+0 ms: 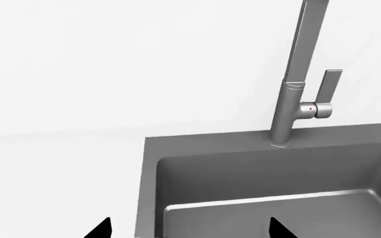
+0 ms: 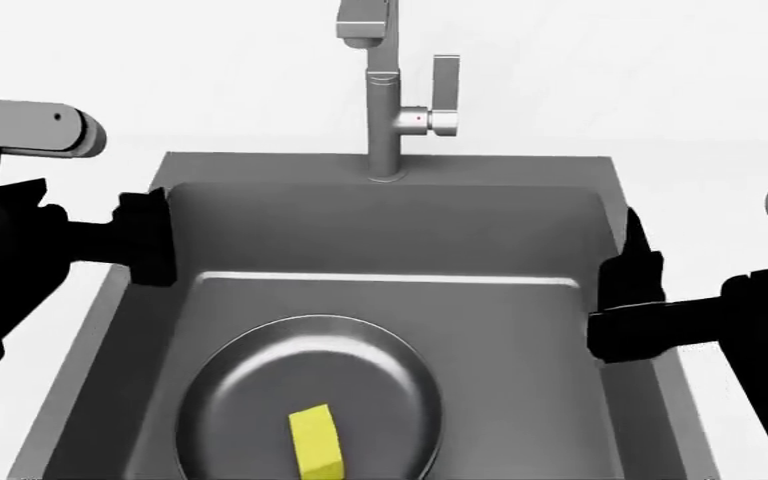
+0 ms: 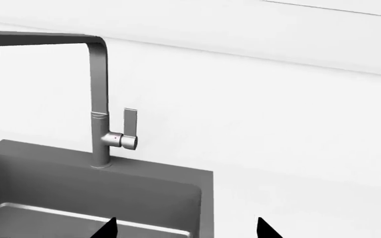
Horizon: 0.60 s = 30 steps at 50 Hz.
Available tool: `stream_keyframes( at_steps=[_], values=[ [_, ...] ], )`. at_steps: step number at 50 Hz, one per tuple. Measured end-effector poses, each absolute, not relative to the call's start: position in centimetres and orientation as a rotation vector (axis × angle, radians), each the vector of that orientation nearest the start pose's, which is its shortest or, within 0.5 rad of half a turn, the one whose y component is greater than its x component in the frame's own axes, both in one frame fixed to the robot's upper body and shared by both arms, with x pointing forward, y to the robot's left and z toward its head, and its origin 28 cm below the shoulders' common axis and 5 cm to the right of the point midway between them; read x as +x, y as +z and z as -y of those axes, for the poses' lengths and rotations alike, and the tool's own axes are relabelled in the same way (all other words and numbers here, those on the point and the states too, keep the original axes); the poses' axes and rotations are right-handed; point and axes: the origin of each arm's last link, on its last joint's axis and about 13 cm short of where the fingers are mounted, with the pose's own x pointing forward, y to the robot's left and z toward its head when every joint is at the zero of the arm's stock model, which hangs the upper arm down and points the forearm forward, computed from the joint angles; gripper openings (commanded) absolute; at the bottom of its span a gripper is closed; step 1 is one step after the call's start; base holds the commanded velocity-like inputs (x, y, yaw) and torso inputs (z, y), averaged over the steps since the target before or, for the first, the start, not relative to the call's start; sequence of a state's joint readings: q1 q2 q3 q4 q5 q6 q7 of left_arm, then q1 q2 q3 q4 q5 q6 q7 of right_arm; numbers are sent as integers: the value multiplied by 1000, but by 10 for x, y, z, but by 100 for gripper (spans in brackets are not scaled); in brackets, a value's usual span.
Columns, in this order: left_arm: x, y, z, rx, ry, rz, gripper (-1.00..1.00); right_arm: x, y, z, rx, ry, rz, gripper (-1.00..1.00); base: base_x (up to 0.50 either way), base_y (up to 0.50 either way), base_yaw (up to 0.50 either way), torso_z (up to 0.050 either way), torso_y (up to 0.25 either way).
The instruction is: Pick the pan and sponge and place them into the sink. Then turn on the water.
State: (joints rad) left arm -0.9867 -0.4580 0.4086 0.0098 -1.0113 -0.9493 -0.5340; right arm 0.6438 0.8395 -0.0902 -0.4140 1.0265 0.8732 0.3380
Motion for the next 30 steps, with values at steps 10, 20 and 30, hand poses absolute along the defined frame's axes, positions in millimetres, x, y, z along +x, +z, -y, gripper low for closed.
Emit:
stream_keyframes(
  at_steps=[10,20,30],
  values=[
    [324,221,-224,6,-89,-235,100,250,231,203,-136,77,-32,100,105,-93,0,0,0],
    [326,218,-229,5,-70,-241,100,253,232,201,-145,78,-35,100,19,0,0,0,0],
    [326,217,-231,6,-60,-245,100,254,233,201,-155,78,-33,100,37,0,0,0,0]
  ],
)
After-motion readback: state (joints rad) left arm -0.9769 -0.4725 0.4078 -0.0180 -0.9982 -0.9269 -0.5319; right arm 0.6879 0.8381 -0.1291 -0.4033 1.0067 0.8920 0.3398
